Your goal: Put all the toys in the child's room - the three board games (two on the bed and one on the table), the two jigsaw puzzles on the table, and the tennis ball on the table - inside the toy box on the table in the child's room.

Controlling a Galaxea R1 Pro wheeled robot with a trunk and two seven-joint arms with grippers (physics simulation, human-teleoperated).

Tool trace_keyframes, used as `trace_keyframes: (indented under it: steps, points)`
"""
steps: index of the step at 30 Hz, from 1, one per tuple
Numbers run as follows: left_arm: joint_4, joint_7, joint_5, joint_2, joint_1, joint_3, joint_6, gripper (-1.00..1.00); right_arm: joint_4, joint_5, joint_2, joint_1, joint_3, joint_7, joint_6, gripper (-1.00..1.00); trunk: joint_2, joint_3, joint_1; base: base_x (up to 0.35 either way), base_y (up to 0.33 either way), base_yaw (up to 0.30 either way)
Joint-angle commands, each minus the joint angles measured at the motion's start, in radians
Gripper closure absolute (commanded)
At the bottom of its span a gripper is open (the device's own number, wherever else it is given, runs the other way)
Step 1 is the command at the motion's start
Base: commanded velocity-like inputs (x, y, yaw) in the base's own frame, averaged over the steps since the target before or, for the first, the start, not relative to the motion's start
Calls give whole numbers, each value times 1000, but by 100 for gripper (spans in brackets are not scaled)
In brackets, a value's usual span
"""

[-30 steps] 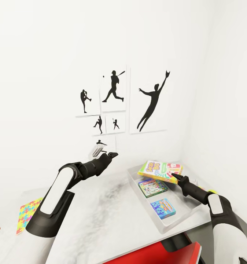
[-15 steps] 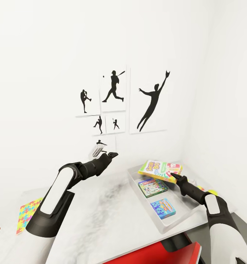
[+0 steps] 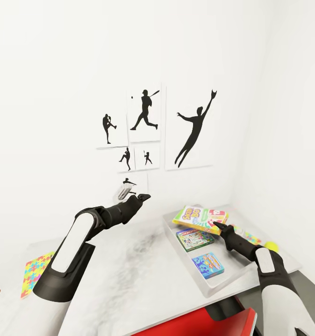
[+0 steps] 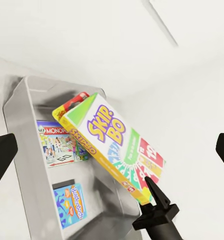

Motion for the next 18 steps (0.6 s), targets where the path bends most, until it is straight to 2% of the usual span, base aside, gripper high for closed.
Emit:
trace_keyframes:
  steps: [1, 11, 18]
  points:
    - [-1, 8, 8, 1, -1, -1, -1, -100, 0, 0, 2, 0, -4, 3, 6, 100, -1, 0, 0, 0, 0, 0]
    - [0, 8, 9, 1, -1, 0, -1, -100, 2, 0, 31, 3, -4, -3, 5, 100, -1, 0, 0, 0, 0, 0]
    - [0, 8, 9, 1, -1, 0, -1, -100, 2, 0, 35, 3, -4, -5, 1, 100, -1, 0, 0, 0, 0, 0]
